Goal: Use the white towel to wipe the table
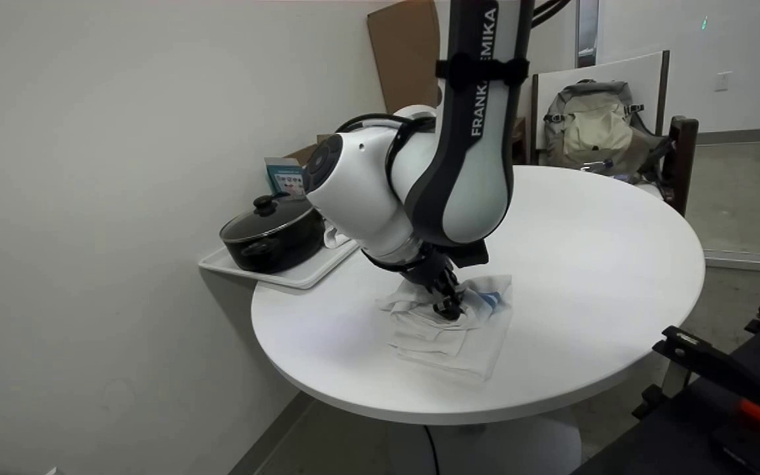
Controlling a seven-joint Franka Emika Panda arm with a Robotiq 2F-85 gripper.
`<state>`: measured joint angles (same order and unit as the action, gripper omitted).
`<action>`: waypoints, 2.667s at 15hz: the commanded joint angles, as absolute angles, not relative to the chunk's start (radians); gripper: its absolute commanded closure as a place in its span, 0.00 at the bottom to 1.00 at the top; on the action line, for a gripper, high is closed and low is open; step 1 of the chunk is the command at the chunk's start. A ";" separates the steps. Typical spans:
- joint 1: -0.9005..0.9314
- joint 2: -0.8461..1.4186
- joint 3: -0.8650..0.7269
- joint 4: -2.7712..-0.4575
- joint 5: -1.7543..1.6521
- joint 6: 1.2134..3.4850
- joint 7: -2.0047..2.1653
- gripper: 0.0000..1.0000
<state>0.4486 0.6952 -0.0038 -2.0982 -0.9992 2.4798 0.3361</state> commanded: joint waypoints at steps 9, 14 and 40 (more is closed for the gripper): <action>0.168 0.653 -0.097 -2.298 -1.116 2.459 0.386 0.94; 0.050 0.671 -0.145 -2.233 -1.103 2.458 0.382 0.94; 0.058 0.611 0.005 -1.903 -0.560 2.421 0.207 0.05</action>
